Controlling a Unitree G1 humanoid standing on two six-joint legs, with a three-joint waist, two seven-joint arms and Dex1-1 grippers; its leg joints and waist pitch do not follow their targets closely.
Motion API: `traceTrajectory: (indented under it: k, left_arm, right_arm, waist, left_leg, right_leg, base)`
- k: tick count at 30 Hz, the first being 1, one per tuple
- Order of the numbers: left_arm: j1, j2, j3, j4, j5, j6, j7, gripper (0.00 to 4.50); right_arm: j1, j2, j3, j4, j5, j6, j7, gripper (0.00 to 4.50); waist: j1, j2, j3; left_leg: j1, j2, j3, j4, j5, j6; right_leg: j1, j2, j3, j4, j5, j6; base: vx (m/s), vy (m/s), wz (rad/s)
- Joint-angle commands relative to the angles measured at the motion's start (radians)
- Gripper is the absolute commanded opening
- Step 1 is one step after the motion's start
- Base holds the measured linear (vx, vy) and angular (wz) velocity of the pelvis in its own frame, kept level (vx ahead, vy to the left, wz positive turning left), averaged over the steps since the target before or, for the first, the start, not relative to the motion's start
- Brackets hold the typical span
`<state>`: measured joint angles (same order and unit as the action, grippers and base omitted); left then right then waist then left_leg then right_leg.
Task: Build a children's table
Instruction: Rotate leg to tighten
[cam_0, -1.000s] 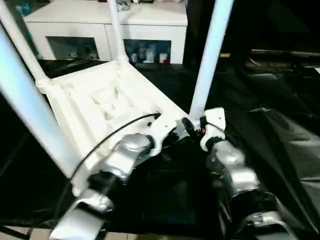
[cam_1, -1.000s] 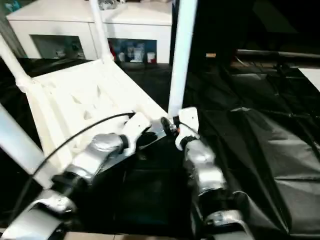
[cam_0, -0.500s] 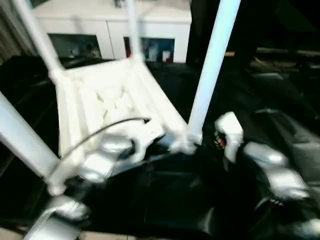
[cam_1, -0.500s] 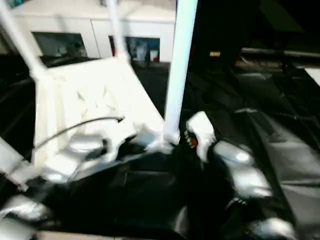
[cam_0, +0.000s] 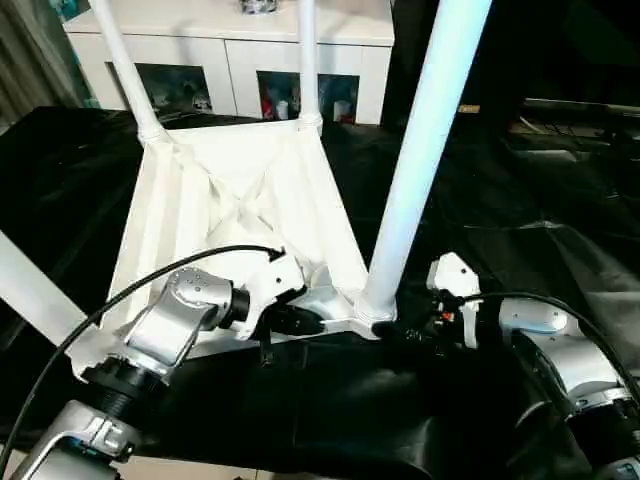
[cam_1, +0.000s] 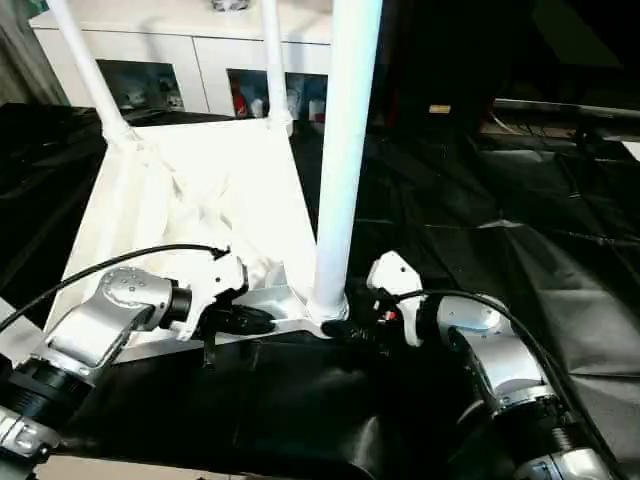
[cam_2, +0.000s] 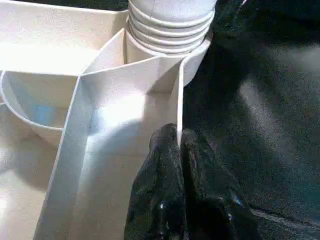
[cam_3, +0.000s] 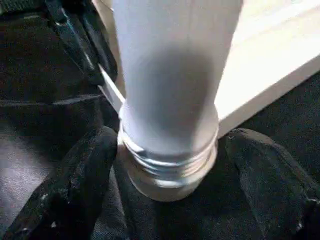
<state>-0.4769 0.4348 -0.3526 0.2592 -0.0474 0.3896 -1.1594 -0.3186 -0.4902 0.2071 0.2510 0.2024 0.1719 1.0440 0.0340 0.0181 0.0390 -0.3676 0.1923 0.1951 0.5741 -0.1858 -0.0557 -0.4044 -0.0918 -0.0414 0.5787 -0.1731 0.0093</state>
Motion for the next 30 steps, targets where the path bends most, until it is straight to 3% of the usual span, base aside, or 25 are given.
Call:
traceTrajectory:
  k: [1,13,24,27,30]
  left_arm:
    - [0.02,0.006,-0.033,-0.006,-0.008,0.019,-0.032,0.0]
    - [0.028,0.011,-0.034,-0.025,-0.009,0.035,-0.03,0.0]
    - [0.031,-0.001,-0.032,-0.015,0.005,0.036,0.0,0.0]
    - [0.006,-0.077,-0.002,0.061,0.032,0.012,0.132,0.0]
    - [-0.016,-0.149,0.016,0.12,0.052,0.007,0.247,0.0]
  right_arm:
    - [-0.018,0.005,0.013,-0.022,0.017,0.016,0.014,3.65]
    - [-0.02,0.027,0.011,-0.007,0.022,0.017,0.036,2.75]
    - [0.0,0.051,0.016,0.004,-0.001,0.012,-0.003,2.68]
    - [0.003,0.143,-0.03,0.07,-0.025,-0.047,-0.169,2.68]
    - [0.0,0.24,-0.074,0.117,-0.024,-0.058,-0.321,2.67]
  waist:
    - [0.002,-0.01,-0.051]
    - [0.003,-0.01,-0.054]
    - [0.004,-0.009,-0.059]
    - [0.0,-0.008,-0.054]
    - [-0.008,-0.01,-0.05]
  left_leg:
    - [0.009,0.033,-0.01,-0.061,-0.186,0.078]
    - [0.01,0.032,-0.009,-0.058,-0.166,0.08]
    - [0.009,0.03,-0.009,-0.053,-0.144,0.085]
    - [0.01,0.029,-0.007,-0.055,-0.193,0.063]
    - [0.006,0.026,-0.016,-0.062,-0.28,0.008]
  right_leg:
    - [0.048,-0.037,0.028,-0.05,-0.146,-0.261]
    - [0.05,-0.037,0.027,-0.046,-0.127,-0.269]
    - [0.052,-0.036,0.027,-0.041,-0.093,-0.278]
    - [0.046,-0.037,0.028,-0.051,-0.165,-0.268]
    - [0.044,-0.039,0.025,-0.063,-0.338,-0.208]
  base:
    - [0.0,0.0,0.0]
    - [0.0,0.0,0.0]
    - [0.0,0.0,0.0]
    - [0.0,0.0,0.0]
    - [-0.019,0.001,-0.02]
